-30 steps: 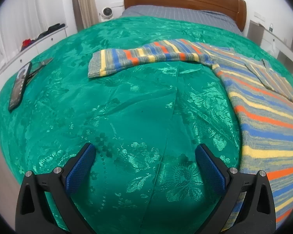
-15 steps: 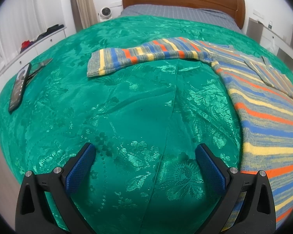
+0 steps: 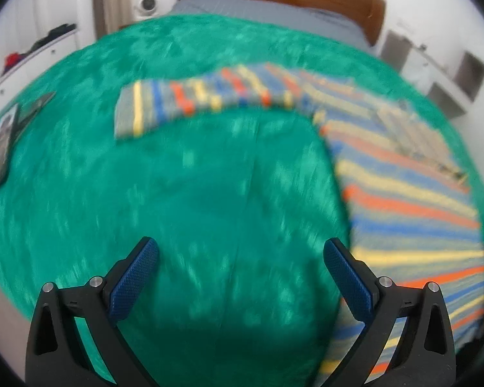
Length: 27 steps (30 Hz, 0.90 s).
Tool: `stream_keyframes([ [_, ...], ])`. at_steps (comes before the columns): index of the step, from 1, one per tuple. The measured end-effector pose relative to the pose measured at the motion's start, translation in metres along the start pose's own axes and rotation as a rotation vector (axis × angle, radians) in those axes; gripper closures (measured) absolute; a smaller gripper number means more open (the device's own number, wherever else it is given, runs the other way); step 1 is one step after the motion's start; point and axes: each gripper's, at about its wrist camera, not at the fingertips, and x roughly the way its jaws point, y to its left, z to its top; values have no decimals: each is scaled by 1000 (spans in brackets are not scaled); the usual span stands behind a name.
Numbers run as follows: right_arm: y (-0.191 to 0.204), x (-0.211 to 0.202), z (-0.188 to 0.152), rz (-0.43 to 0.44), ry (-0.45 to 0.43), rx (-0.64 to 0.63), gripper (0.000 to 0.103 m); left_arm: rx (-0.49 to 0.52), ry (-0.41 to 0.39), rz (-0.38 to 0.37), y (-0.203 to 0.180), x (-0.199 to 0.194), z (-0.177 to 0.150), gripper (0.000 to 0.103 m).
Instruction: Fold small clothes
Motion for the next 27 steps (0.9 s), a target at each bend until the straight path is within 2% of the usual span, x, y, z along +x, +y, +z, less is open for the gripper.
stream_keyframes([
  [2,0,0,0,-3,-4,-2,5,-27,-25,-32,17,-8,35,0],
  [5,1,0,-1,-5,-7,-3,5,-139,9,-73,55,3,82,0],
  [7,1,0,-1,-5,-7,-3,5,-240,39,-54,87,22,106,1],
  [9,1,0,-1,-5,-7,-3,5,-306,105,-18,110,46,121,2],
  [11,1,0,-1,-5,-7,-4,5,-326,167,-2,117,69,129,3],
  [13,1,0,-1,-5,-7,-4,4,-308,211,24,115,90,134,9],
  [15,1,0,-1,-6,-7,-4,4,-278,248,82,111,111,135,22],
  [17,1,0,-1,-6,-7,-3,4,-276,242,118,110,119,135,29],
  [19,1,0,-1,-6,-7,-2,4,-280,212,154,109,118,140,65],
  [20,1,1,-1,-5,-7,-3,4,-288,210,158,107,116,143,96],
  [23,1,1,-1,-5,-8,-3,4,-269,153,145,93,97,164,99],
  [25,1,1,0,-5,-8,-3,4,-186,81,124,63,73,185,99],
  [27,1,1,0,-5,-8,-3,4,-98,10,74,21,47,204,99],
])
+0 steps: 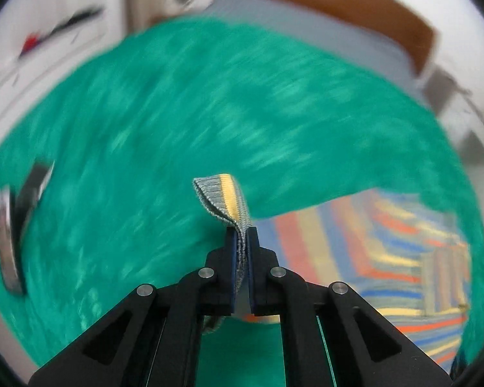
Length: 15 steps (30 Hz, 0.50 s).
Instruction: Fold small clothes
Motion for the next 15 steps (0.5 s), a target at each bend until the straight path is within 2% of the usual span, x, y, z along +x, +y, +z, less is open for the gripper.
stream_keyframes([
  [3,0,0,0,0,0,0,3,154,-78,-96,-76,-38,9,99],
  [6,0,0,0,0,0,1,3,307,-110,-175,-158,-55,0,99],
  [10,0,0,0,-1,0,1,3,451,-97,-226,-246,-45,-39,98],
  [11,1,0,0,-1,0,1,3,471,-78,-230,-261,-37,-52,95],
  [13,1,0,0,-1,0,1,3,498,18,-233,-291,-9,-81,79],
  [14,1,0,-1,0,0,1,3,509,63,-203,-300,3,-96,49],
  [15,1,0,0,-1,0,1,3,515,76,-176,-305,5,-111,34],
])
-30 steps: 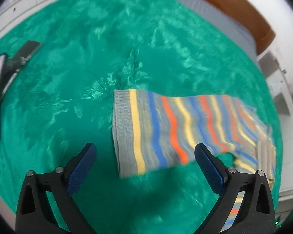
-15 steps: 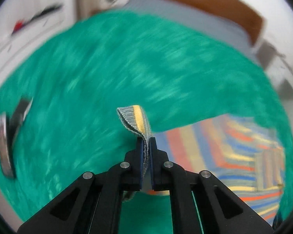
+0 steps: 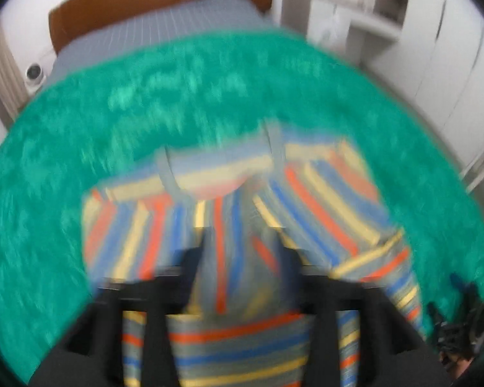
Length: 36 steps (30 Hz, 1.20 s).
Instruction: Fold small clothes
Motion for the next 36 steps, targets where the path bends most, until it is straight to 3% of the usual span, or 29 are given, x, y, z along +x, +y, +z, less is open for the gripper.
stream_keyframes([
  [1,0,0,0,0,0,0,3,4,-1,8,-8,2,-13,33],
  [4,0,0,0,-1,-1,0,3,3,6,-65,-6,-11,-52,31],
  [6,0,0,0,0,-1,-1,3,-4,-16,-79,12,-28,-78,24],
  [7,0,0,0,0,-1,0,3,-5,-27,-70,13,-30,-83,22],
  [10,0,0,0,-1,-1,0,3,-8,-56,3,61,-49,-110,21],
  [13,0,0,0,-2,-2,-1,3,-50,-16,51,112,-35,-112,23],
  [15,0,0,0,-2,-2,-1,3,-103,16,39,140,-22,-111,32],
  [18,0,0,0,-5,-2,-2,3,-118,36,34,153,2,-99,35],
  [20,0,-1,1,-7,-3,-2,3,-96,16,83,147,18,-86,36],
  [21,0,-1,1,-7,-3,-2,3,-89,0,106,147,22,-83,41],
  [22,0,-1,1,-6,-3,-2,3,-86,-22,146,145,27,-80,48],
  [23,0,-1,1,-7,-3,-2,3,-89,-40,189,146,30,-79,73],
  [24,0,-1,1,-7,-3,-2,3,-114,-51,211,150,33,-82,92],
  [25,0,-1,1,-7,-3,-2,3,-155,-57,193,155,33,-87,95],
  [29,0,-1,1,-7,-5,-2,2,-171,-95,237,152,33,-108,97],
  [32,-1,-1,1,-8,-6,-3,2,-212,-92,213,159,34,-108,96],
  [35,-1,-2,1,-8,-5,-2,2,-248,-80,180,166,32,-109,89],
  [36,-1,-2,1,-8,-6,-3,2,-256,-76,175,168,30,-109,82],
])
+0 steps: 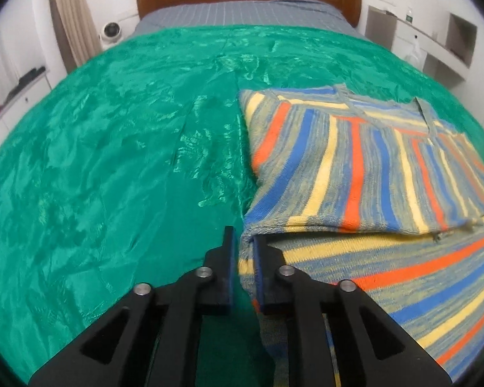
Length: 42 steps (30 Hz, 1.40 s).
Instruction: Fold small clothes
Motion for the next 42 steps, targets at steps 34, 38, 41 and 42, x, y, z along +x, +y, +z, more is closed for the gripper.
stream_keyframes([
  [34,3,1,-2,-24,-10,-8,1,-146,-75,41,68,-57,-117,1],
  [38,2,2,-2,-24,-11,-8,1,-143,-76,45,68,-58,-118,1],
  [41,2,2,-2,-24,-10,-8,1,-142,-78,47,67,-58,-118,1],
  [42,3,1,-2,-24,-10,-8,1,-142,-77,47,67,-58,-118,1],
])
